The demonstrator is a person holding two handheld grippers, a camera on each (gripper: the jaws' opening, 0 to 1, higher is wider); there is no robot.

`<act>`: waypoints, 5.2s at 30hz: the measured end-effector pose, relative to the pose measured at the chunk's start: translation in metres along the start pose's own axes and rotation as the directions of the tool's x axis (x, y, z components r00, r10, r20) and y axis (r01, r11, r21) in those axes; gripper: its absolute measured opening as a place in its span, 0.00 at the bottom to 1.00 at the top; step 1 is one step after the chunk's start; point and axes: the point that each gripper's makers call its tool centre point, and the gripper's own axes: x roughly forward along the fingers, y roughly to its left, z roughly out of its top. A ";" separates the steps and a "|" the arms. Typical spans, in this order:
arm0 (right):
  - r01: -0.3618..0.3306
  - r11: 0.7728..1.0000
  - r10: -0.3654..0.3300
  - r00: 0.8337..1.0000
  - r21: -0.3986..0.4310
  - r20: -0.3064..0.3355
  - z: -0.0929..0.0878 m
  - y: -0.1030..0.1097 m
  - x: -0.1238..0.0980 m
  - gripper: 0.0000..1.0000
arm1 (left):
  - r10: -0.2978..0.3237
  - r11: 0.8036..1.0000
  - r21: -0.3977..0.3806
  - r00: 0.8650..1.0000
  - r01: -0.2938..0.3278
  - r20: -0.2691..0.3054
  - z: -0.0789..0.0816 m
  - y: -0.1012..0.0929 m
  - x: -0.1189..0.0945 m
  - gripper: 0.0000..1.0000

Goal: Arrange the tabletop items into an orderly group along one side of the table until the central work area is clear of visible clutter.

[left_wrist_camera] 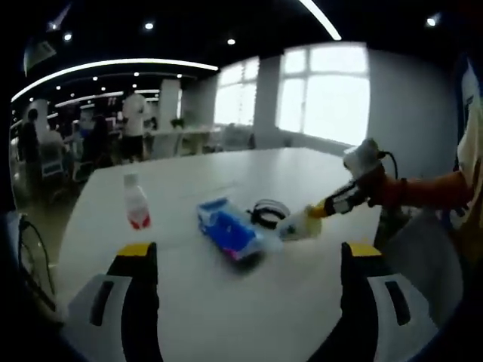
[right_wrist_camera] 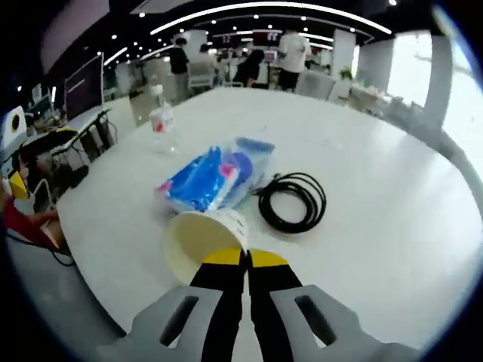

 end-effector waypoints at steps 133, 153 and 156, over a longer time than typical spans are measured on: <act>-0.318 0.947 0.316 0.914 -0.037 0.254 0.065 0.068 -0.050 0.99 | 0.262 0.964 -0.059 0.963 -0.259 0.059 0.019 0.096 0.107 0.39; -0.264 0.964 0.257 0.952 0.019 0.167 0.037 0.037 -0.015 0.97 | 0.358 0.930 -0.107 0.932 -0.351 0.056 0.012 0.140 0.168 0.39; -0.264 0.964 0.257 0.954 0.032 0.155 0.032 0.036 -0.008 0.97 | 0.363 0.928 -0.112 0.930 -0.355 0.060 0.012 0.147 0.176 0.39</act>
